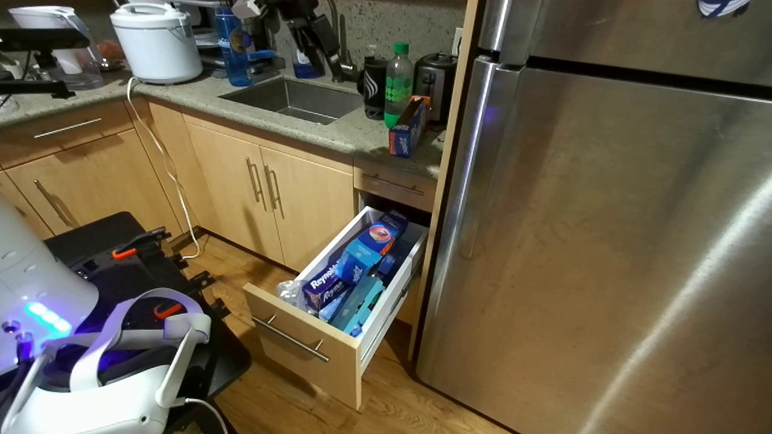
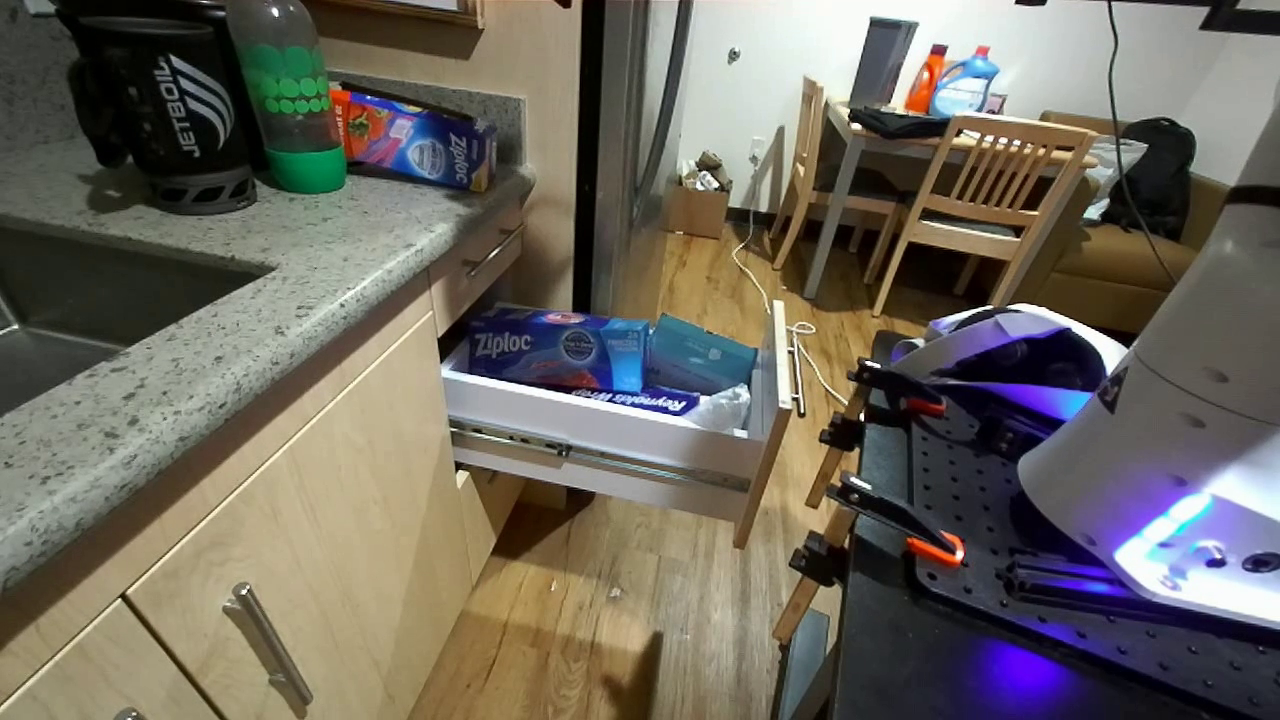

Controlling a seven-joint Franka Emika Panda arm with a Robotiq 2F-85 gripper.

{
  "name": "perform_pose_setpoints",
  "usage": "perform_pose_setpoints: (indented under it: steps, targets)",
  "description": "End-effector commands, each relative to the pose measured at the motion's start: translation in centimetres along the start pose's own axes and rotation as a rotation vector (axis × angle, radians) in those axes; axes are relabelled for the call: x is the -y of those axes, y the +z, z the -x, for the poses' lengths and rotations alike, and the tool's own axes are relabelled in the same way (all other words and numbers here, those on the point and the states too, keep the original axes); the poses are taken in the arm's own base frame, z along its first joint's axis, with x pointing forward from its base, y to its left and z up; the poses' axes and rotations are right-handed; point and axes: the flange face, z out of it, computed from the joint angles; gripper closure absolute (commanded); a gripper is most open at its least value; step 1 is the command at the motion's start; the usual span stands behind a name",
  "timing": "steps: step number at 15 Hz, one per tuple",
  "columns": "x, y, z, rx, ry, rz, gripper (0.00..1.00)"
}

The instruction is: Put the box inside the drawer

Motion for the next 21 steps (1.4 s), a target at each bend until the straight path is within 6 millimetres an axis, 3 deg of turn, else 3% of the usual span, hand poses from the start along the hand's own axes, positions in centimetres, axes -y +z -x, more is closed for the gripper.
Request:
perform_pose_setpoints:
  steps: [1, 3, 4, 10, 17, 21]
  targets:
    - [0.1, -0.3, 1.2, 0.057, -0.173, -0.095, 0.0]
    - [0.3, -0.4, 1.4, 0.092, -0.272, -0.154, 0.0]
    - [0.3, 0.4, 0.7, 0.067, -0.196, -0.106, 0.0]
    - [1.2, 0.5, 1.6, 0.081, -0.258, -0.117, 0.0]
    - [1.1, 4.5, -1.3, 0.143, -0.107, -0.039, 0.0]
    - [0.3, 7.7, -3.2, 0.168, -0.122, -0.011, 0.0]
